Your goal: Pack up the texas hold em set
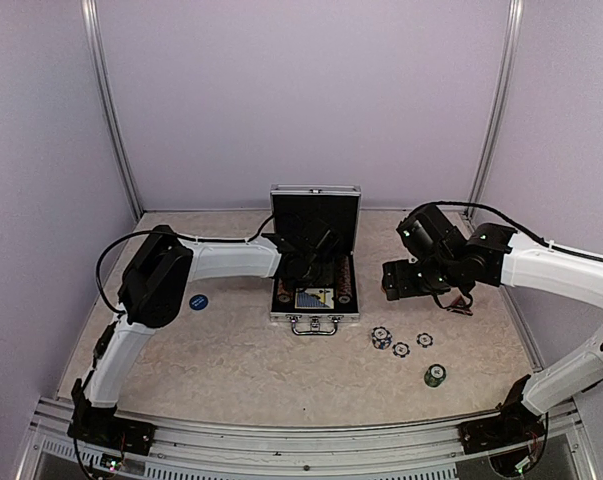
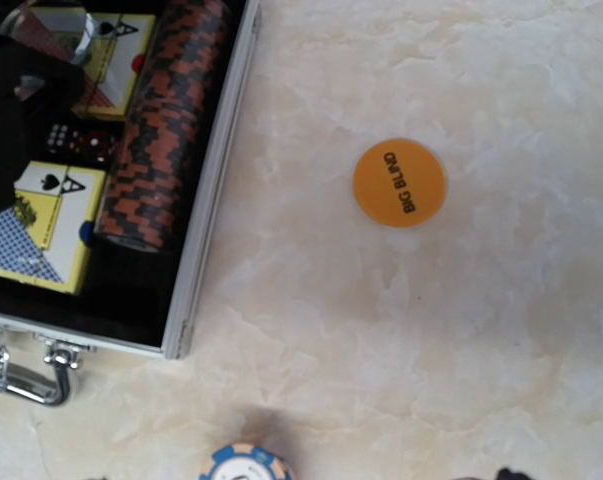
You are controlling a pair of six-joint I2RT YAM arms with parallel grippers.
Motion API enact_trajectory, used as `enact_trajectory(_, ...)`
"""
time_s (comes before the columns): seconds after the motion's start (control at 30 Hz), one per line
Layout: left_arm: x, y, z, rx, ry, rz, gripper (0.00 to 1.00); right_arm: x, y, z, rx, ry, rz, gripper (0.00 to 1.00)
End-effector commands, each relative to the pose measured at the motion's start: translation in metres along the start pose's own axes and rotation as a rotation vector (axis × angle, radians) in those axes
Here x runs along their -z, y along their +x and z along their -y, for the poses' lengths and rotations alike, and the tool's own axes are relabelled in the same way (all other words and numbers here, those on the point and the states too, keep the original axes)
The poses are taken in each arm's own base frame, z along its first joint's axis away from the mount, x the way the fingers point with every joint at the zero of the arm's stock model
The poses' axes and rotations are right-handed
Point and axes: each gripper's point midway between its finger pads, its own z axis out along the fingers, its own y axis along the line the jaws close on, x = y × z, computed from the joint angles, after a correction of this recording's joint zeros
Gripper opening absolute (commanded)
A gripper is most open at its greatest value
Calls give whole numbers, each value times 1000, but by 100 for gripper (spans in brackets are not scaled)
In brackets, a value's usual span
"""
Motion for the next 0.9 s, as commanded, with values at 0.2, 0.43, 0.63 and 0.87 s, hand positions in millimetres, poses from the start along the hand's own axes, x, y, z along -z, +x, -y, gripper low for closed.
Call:
enact_trajectory(0.2, -9, -19, -31, 73, -35, 25, 7, 3, -3, -1, -21, -16, 21, 82)
enact_trajectory(0.43, -10, -28, -44, 102, -58, 41, 12, 4, -2, -1, -23, -19, 22, 82)
enact_trajectory(0.63, 0, -34, -48, 113, -79, 64, 14, 4, -3, -2, -22, -22, 21, 82)
enact_trajectory(0.87, 14, -31, -49, 96, -100, 63, 16, 7, -6, -2, -23, -25, 27, 82)
